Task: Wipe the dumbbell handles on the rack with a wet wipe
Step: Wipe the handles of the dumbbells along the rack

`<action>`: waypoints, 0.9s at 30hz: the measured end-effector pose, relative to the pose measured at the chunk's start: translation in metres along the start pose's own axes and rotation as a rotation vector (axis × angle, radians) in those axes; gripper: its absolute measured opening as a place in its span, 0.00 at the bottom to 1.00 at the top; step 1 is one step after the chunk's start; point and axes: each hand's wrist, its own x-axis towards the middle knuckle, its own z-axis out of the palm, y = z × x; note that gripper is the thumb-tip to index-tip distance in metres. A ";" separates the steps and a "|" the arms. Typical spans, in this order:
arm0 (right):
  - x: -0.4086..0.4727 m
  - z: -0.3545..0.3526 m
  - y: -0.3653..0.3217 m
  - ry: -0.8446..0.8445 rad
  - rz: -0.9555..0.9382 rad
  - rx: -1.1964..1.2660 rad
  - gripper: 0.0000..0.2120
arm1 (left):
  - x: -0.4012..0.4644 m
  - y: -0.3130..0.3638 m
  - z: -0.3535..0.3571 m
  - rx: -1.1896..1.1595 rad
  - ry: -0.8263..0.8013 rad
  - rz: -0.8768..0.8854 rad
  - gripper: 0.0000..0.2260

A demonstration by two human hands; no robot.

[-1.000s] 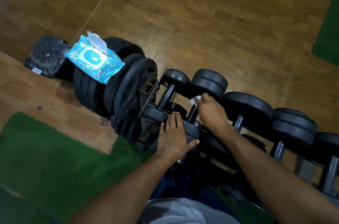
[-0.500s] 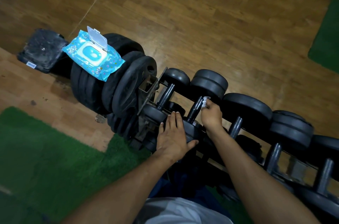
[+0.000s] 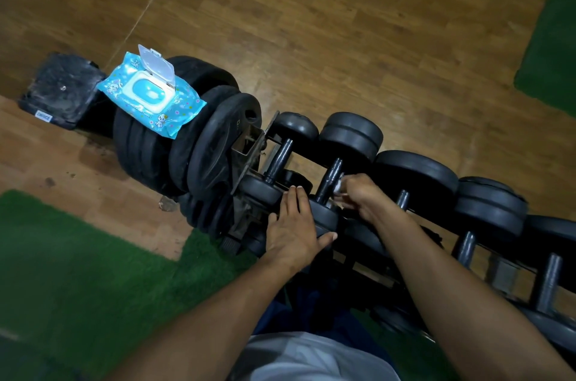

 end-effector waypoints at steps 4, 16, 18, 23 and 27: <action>-0.011 0.000 0.005 -0.077 -0.051 -0.379 0.11 | 0.000 0.000 0.000 -0.004 0.001 -0.005 0.55; 0.003 0.002 0.006 -0.175 0.069 -0.167 0.12 | -0.001 0.000 -0.003 0.012 -0.013 -0.001 0.55; 0.013 0.001 0.008 -0.219 0.144 0.080 0.17 | -0.001 0.000 -0.003 0.013 -0.015 -0.001 0.55; 0.029 -0.002 -0.001 -0.079 0.151 0.594 0.19 | -0.001 0.001 -0.002 0.031 -0.015 -0.009 0.55; 0.026 -0.001 -0.004 0.010 0.096 0.357 0.12 | 0.000 0.001 -0.001 0.022 -0.009 -0.003 0.55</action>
